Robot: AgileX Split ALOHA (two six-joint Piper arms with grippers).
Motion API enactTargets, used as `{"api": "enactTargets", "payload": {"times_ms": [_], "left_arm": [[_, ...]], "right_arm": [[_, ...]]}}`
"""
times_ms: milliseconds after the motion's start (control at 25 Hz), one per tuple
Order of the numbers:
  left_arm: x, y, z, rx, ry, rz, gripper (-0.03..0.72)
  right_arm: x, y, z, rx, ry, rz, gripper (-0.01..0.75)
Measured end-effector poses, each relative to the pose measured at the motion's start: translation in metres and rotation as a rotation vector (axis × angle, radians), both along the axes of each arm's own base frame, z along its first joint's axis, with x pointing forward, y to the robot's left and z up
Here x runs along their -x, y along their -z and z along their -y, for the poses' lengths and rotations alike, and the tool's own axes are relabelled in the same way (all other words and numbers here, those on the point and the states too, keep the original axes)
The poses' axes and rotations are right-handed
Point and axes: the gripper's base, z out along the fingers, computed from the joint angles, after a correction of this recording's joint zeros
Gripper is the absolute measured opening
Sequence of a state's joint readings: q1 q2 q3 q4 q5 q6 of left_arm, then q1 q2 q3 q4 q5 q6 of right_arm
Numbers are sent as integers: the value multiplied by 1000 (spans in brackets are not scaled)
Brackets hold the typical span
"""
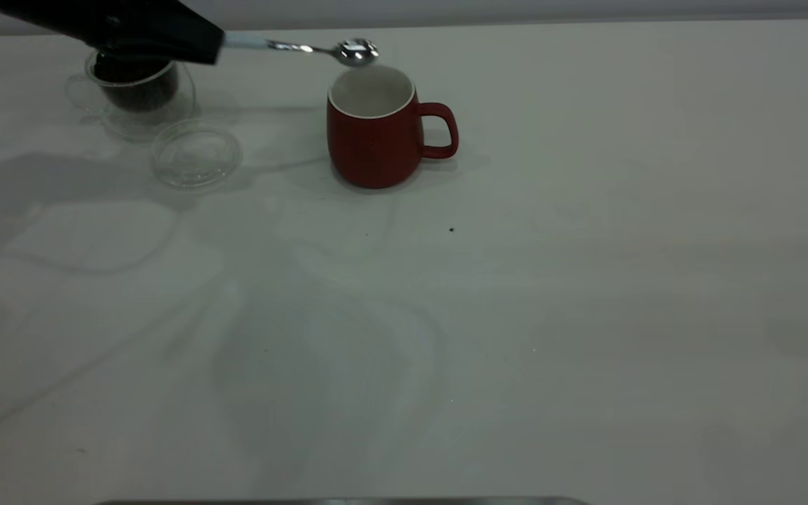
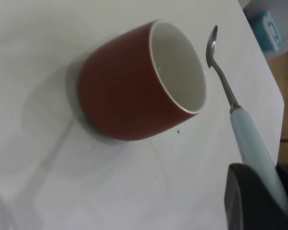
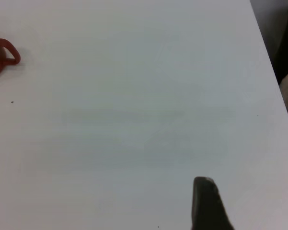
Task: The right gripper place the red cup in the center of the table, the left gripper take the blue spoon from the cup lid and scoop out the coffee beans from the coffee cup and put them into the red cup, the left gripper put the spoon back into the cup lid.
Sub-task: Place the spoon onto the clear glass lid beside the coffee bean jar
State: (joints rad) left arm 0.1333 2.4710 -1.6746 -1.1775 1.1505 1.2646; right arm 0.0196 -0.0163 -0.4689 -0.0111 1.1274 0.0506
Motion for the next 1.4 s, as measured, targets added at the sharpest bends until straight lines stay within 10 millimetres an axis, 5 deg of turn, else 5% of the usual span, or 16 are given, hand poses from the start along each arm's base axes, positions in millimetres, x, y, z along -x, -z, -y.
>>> {"api": "enactTargets", "payload": {"times_ms": [400, 760, 1000, 1400], "left_arm": [[2, -77, -62, 9, -256, -97, 126], [32, -137, -136, -98, -457, -101, 126], [60, -105, -159, -126, -524, -291, 126], [114, -22, -132, -100, -562, -405, 126]], "right_arm": [[0, 0, 0, 0, 0, 0, 466], [0, 0, 0, 0, 0, 0, 466], [0, 0, 0, 1, -1, 0, 466], [0, 0, 0, 0, 0, 0, 466]]}}
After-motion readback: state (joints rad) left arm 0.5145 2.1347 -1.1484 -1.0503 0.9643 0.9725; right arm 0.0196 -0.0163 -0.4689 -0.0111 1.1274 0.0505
